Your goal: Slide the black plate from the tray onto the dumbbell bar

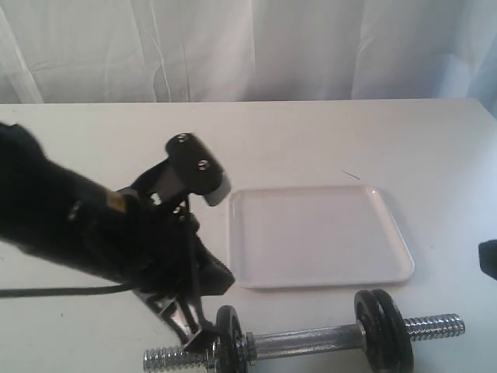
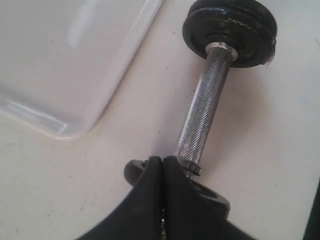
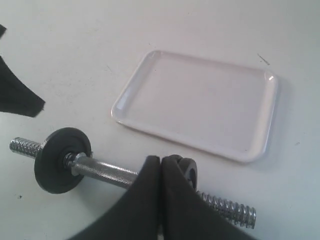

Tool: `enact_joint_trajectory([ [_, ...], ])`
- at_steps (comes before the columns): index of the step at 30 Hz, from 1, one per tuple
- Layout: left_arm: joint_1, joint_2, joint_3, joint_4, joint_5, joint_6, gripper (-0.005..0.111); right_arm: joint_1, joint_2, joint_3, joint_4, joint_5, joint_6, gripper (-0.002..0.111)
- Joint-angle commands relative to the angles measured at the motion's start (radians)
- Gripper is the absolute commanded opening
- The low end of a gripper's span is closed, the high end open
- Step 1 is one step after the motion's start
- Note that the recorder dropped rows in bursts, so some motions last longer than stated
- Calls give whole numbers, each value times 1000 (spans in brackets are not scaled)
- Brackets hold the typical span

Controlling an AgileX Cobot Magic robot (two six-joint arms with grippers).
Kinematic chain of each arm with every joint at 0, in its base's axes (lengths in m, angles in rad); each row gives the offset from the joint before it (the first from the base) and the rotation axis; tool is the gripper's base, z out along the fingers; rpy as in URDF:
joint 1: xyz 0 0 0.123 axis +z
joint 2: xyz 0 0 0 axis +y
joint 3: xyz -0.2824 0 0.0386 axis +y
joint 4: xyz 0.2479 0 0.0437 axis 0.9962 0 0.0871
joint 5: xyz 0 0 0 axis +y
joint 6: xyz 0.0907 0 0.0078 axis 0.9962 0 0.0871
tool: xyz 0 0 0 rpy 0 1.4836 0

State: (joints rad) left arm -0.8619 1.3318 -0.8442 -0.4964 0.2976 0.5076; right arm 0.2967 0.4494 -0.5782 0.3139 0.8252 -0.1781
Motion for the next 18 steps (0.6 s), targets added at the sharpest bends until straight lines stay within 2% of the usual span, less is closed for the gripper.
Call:
enact_joint_trajectory([
  [1,2,-179,140,-8,-129,-68,0,-8,-65,52,0,-19,0,0],
  [11,10,-561,358,-6,-280,-87,0,-8,-145,105,2,-46,-8,0],
  [16,125,-698,457,11,-287,-79,0,-8,-145,105,5,-26,4,0],
  [18,176,-731,487,11,-287,-26,0,-8,-145,105,4,-22,5,0],
])
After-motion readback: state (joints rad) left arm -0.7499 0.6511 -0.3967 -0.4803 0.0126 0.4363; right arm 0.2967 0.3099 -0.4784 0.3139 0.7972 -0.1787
